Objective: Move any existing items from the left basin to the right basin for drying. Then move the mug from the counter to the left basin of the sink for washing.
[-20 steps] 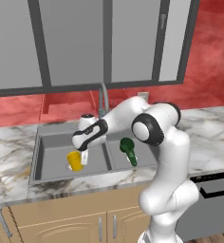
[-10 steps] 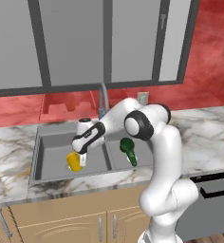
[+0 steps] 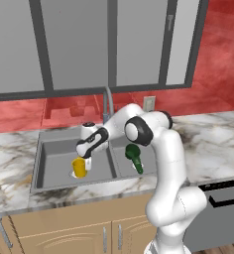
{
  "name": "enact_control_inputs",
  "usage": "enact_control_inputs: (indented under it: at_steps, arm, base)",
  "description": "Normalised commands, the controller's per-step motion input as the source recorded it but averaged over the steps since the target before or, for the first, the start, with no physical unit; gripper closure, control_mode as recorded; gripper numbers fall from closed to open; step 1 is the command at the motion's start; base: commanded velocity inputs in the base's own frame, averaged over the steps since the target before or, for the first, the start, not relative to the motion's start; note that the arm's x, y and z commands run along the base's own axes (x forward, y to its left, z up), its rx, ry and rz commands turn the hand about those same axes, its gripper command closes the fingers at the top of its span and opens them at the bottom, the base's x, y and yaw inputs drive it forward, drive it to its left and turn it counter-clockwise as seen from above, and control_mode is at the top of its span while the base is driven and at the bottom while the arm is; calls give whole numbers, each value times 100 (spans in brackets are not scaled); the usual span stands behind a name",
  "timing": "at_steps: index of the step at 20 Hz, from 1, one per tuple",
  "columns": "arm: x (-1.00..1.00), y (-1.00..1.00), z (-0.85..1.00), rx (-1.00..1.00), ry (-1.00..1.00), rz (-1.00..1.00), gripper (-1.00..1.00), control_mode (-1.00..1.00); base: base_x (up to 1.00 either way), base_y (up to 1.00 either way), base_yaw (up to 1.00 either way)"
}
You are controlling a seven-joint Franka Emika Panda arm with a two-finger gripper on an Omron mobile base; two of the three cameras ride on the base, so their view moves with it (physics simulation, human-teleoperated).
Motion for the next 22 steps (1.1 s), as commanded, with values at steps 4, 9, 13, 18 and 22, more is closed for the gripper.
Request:
enact_control_inputs:
  at_steps: [4, 9, 13, 18, 22]
  arm:
    - [0, 0, -8, 0, -2, 4, -100, -100]
    - [-7, 0, 5, 0, 0, 1, -100, -100]
    - [-16, 0, 40, 0, -5, 6, -100, -100]
    - [-25, 0, 48, 0, -7, 7, -100, -100]
    - [-41, 0, 59, 0, -11, 5, -100, -100]
  base:
    - [0, 0, 0]
    - [0, 0, 0]
    - [0, 0, 0]
    - [0, 0, 0]
    - [0, 0, 0]
